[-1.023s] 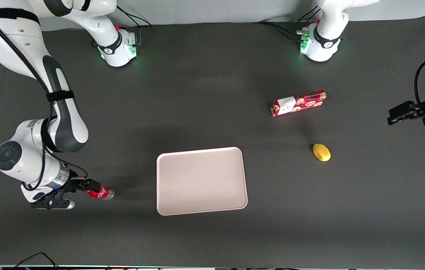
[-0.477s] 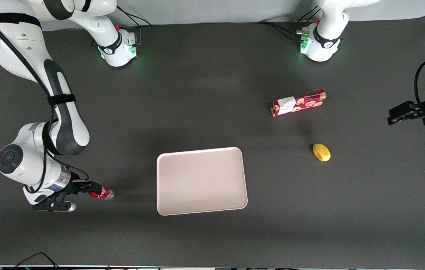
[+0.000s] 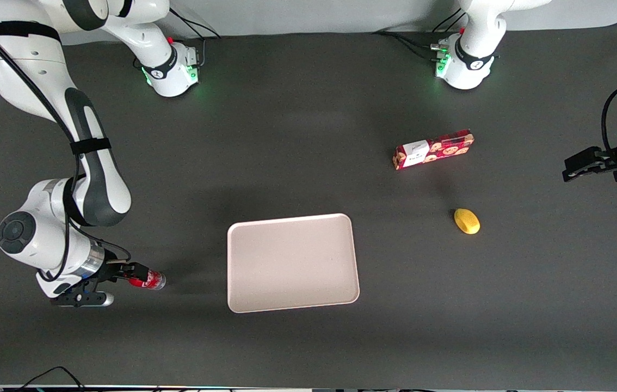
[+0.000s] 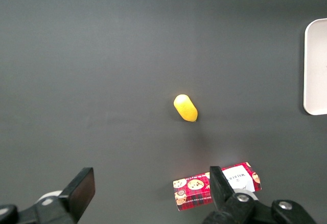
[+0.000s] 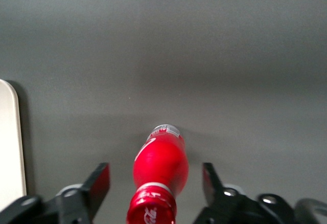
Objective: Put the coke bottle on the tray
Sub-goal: 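Close the right gripper around the bottle's body, then lift the bottle and carry it over the white tray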
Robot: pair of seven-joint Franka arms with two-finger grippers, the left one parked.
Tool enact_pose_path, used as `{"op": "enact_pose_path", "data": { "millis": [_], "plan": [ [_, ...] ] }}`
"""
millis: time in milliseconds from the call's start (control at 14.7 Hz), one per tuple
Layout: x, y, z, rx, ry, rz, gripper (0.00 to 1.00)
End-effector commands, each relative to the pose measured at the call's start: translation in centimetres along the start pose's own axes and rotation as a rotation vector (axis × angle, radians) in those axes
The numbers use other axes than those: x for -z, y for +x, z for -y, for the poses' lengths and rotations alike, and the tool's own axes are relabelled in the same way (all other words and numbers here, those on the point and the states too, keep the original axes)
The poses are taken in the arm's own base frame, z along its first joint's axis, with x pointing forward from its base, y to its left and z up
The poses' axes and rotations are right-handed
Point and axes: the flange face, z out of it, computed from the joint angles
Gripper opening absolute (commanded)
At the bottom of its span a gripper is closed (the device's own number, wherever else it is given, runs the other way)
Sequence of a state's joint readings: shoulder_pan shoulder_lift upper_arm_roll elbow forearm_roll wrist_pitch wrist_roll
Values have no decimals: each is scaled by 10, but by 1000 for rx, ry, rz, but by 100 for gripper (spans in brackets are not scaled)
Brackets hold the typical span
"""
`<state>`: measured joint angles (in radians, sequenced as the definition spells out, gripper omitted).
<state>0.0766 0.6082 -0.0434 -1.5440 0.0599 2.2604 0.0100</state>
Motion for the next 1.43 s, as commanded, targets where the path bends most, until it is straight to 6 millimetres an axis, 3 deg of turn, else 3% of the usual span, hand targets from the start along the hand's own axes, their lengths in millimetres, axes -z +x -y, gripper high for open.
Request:
{"op": "enact_pose_path", "data": {
  "millis": [0, 68, 205, 477, 614, 886, 1227, 1364],
  "plan": [
    [2, 2, -4, 43, 24, -1, 40],
    [2, 2, -3, 43, 25, 0, 24],
    [7, 2, -2, 42, 25, 2, 0],
    [14, 5, 1, 58, 26, -10, 0],
    [30, 10, 6, 68, 24, 7, 0],
    [97, 18, 11, 86, 32, 91, 0],
    [206, 5, 20, 104, 41, 167, 0],
    [231, -1, 23, 107, 40, 200, 0]
  ]
}}
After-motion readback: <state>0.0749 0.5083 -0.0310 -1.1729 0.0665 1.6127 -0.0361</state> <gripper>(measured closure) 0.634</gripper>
